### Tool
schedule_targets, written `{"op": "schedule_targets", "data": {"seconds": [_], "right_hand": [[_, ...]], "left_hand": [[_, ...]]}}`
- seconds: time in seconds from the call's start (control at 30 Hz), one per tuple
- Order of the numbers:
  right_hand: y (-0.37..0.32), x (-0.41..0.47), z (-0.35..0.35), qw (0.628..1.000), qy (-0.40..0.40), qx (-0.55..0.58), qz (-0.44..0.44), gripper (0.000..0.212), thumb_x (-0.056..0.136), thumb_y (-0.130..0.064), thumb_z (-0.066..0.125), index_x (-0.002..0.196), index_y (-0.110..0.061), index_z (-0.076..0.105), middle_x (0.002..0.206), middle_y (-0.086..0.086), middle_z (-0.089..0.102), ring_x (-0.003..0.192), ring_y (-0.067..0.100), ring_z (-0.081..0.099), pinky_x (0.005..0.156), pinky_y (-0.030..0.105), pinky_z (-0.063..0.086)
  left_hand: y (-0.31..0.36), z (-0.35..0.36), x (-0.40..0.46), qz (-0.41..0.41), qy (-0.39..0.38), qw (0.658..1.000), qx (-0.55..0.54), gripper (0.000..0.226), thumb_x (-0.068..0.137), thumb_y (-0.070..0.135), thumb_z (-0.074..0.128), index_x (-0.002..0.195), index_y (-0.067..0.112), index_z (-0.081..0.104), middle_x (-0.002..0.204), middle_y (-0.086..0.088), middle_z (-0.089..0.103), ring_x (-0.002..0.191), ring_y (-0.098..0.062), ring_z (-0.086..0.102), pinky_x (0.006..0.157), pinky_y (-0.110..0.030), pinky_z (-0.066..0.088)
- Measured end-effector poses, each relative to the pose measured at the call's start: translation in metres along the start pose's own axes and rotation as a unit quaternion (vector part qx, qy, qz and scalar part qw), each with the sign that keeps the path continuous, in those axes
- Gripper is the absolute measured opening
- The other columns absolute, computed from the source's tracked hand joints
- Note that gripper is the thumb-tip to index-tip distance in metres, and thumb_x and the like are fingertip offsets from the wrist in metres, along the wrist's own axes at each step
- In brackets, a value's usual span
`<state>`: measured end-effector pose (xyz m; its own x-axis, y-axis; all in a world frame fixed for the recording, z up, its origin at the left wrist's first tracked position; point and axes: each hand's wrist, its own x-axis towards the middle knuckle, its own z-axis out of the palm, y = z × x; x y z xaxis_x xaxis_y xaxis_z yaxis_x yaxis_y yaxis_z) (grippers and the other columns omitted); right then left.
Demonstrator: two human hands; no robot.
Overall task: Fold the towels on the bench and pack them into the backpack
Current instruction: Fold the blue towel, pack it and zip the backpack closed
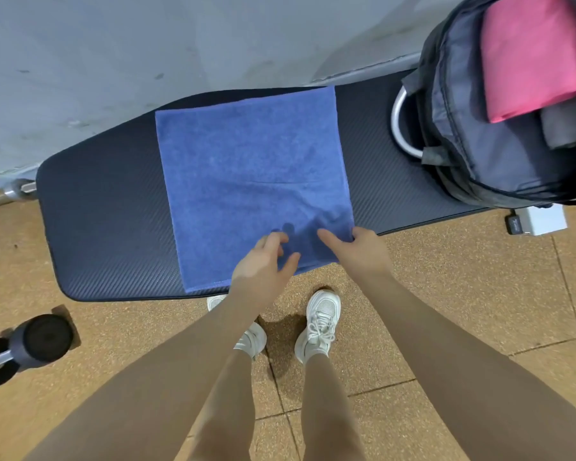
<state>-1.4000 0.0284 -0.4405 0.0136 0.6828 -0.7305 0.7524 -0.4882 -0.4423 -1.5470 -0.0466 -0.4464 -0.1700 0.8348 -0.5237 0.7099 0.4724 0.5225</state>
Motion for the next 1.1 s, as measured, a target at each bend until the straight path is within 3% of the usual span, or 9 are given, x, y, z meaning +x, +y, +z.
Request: {"op": "schedule_targets", "data": {"seconds": [0.1, 0.17, 0.27, 0.47, 0.63, 0.73, 0.9, 1.0, 1.1], "right_hand": [[0.005, -0.003, 0.001, 0.988, -0.017, 0.152, 0.034, 0.026, 0.087, -0.022, 0.059, 0.074, -0.001, 0.051, 0.065, 0.002, 0.048, 0.062, 0.018, 0.045, 0.053, 0.027, 0.033], [-0.001, -0.009, -0.005, 0.936, -0.076, 0.332, 0.092, 0.013, 0.091, -0.018, 0.056, 0.088, -0.007, 0.062, 0.081, 0.000, 0.062, 0.072, 0.014, 0.056, 0.062, 0.023, 0.044], [-0.001, -0.011, -0.012, 0.898, -0.144, 0.404, 0.102, 0.008, 0.093, -0.017, 0.053, 0.094, -0.016, 0.061, 0.088, -0.001, 0.065, 0.071, 0.011, 0.058, 0.055, 0.019, 0.046], [0.004, -0.008, -0.018, 0.975, -0.078, 0.189, 0.086, 0.007, 0.091, -0.017, 0.057, 0.085, -0.012, 0.057, 0.067, 0.000, 0.057, 0.049, 0.011, 0.052, 0.051, 0.020, 0.044], [0.011, -0.001, -0.018, 0.992, -0.051, 0.082, 0.076, 0.017, 0.086, -0.014, 0.060, 0.072, -0.011, 0.052, 0.067, 0.004, 0.055, 0.057, 0.017, 0.051, 0.056, 0.029, 0.041], [0.013, 0.004, -0.016, 0.996, -0.042, 0.002, 0.073, 0.024, 0.085, -0.012, 0.061, 0.065, -0.010, 0.047, 0.062, 0.007, 0.051, 0.056, 0.019, 0.044, 0.059, 0.031, 0.038], [0.007, 0.001, -0.015, 0.991, 0.068, -0.089, 0.066, 0.025, 0.088, -0.017, 0.053, 0.066, -0.010, 0.046, 0.063, 0.006, 0.048, 0.055, 0.024, 0.045, 0.053, 0.028, 0.035], [-0.010, -0.004, -0.009, 0.976, 0.187, -0.103, -0.039, 0.017, 0.092, -0.025, 0.049, 0.086, -0.009, 0.048, 0.093, 0.011, 0.055, 0.083, 0.032, 0.054, 0.066, 0.039, 0.043], [-0.035, 0.001, 0.024, 0.943, 0.145, -0.175, -0.242, 0.021, 0.091, -0.016, 0.050, 0.105, -0.002, 0.057, 0.117, 0.018, 0.055, 0.109, 0.037, 0.049, 0.089, 0.044, 0.038]], "left_hand": [[-0.025, -0.002, -0.009, 0.070, -0.024, 0.987, 0.142, 0.040, 0.081, 0.037, 0.060, 0.104, 0.004, 0.060, 0.095, -0.012, 0.059, 0.085, -0.032, 0.060, 0.063, -0.038, 0.048], [-0.032, -0.001, -0.010, 0.091, -0.037, 0.975, 0.201, 0.040, 0.070, 0.034, 0.074, 0.092, 0.003, 0.062, 0.087, -0.013, 0.059, 0.076, -0.034, 0.062, 0.056, -0.037, 0.048], [-0.025, -0.002, -0.006, 0.057, -0.039, 0.974, 0.214, 0.031, 0.086, 0.028, 0.060, 0.104, 0.003, 0.054, 0.105, -0.013, 0.052, 0.099, -0.033, 0.052, 0.070, -0.036, 0.040], [-0.045, -0.017, -0.009, -0.004, 0.004, 0.959, 0.283, 0.029, 0.084, 0.002, 0.048, 0.113, 0.008, 0.045, 0.111, -0.011, 0.049, 0.105, -0.031, 0.048, 0.083, -0.034, 0.032], [-0.077, -0.031, -0.032, 0.045, 0.019, 0.959, 0.281, 0.037, 0.046, -0.012, 0.074, 0.069, 0.005, 0.051, 0.066, -0.012, 0.051, 0.055, -0.029, 0.052, 0.051, -0.031, 0.038], [-0.081, -0.034, -0.039, 0.078, -0.005, 0.949, 0.306, 0.045, 0.032, -0.011, 0.077, 0.065, 0.008, 0.053, 0.063, -0.008, 0.050, 0.050, -0.026, 0.051, 0.045, -0.027, 0.038], [-0.079, -0.039, -0.036, 0.012, -0.122, 0.949, 0.289, 0.019, 0.093, 0.027, 0.043, 0.097, 0.011, 0.052, 0.095, -0.003, 0.048, 0.086, -0.023, 0.053, 0.059, -0.028, 0.035], [-0.086, -0.040, -0.031, 0.068, -0.015, 0.970, 0.233, 0.047, 0.093, 0.039, 0.024, 0.073, 0.011, 0.056, 0.070, 0.000, 0.047, 0.059, -0.021, 0.055, 0.041, -0.022, 0.032], [-0.086, -0.042, -0.001, 0.150, 0.104, 0.954, 0.236, 0.028, 0.082, 0.025, 0.036, 0.083, 0.009, 0.059, 0.078, -0.008, 0.062, 0.064, -0.028, 0.063, 0.050, -0.029, 0.045]]}}
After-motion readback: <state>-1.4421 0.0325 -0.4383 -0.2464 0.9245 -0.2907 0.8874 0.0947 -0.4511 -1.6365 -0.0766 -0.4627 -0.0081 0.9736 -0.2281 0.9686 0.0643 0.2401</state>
